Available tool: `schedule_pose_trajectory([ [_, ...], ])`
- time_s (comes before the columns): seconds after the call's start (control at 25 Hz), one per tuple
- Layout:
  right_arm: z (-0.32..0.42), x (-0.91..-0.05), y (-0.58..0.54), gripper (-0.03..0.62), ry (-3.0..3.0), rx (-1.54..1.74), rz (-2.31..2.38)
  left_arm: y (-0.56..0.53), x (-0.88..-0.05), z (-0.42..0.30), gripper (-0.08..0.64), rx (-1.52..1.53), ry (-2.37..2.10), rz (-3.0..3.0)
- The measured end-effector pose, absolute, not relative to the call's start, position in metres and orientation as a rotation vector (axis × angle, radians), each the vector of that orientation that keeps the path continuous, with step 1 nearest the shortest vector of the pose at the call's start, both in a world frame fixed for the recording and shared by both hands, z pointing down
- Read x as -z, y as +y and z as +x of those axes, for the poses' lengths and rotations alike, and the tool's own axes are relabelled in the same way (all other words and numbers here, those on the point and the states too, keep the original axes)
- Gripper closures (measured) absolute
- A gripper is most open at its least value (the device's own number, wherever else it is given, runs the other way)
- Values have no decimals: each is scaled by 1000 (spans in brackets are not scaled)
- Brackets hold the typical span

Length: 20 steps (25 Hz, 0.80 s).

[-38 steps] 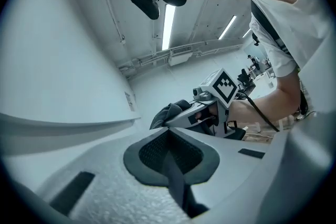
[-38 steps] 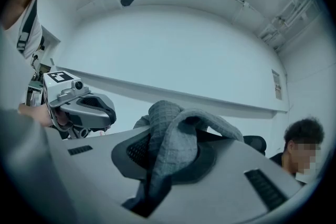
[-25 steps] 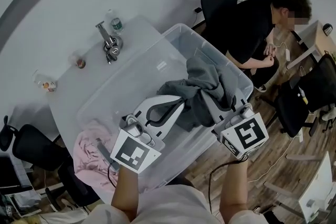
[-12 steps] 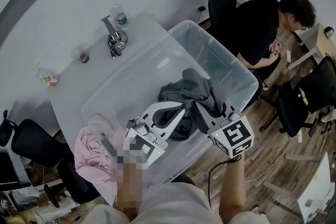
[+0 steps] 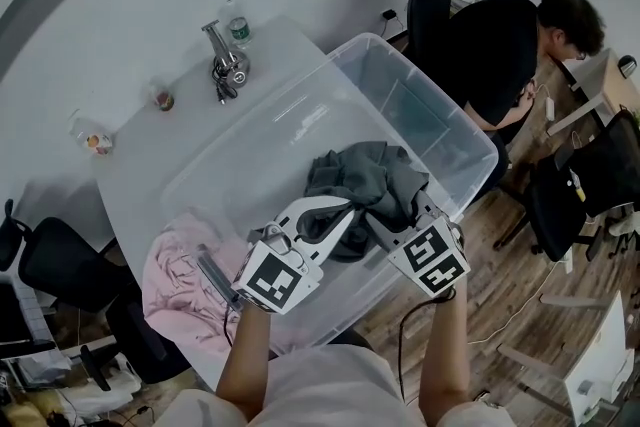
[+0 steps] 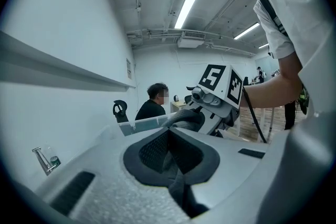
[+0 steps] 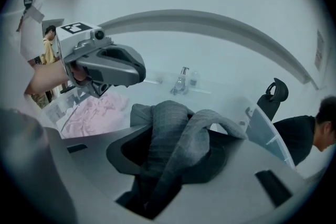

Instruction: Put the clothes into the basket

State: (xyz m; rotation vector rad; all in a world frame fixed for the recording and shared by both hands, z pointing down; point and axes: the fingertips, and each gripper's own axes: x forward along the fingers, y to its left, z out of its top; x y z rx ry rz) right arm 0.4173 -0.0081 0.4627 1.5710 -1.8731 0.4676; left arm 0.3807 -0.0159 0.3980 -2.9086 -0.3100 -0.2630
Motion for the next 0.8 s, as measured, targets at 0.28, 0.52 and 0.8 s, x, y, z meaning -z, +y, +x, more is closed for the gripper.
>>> schedule_pose_trajectory([
  [0.28,405,-483,1,419,-1788,-461,1432,-12,-409,368,555,297,-317,-2918],
  [0.52,400,-488,7,363,-1749,-449,1393,-10,-404,361,555,282,-315,-2918],
  [0.8,397,-467,6,347,-1759,-367,1491,-6,-390,352,555,230,-312,-2914],
])
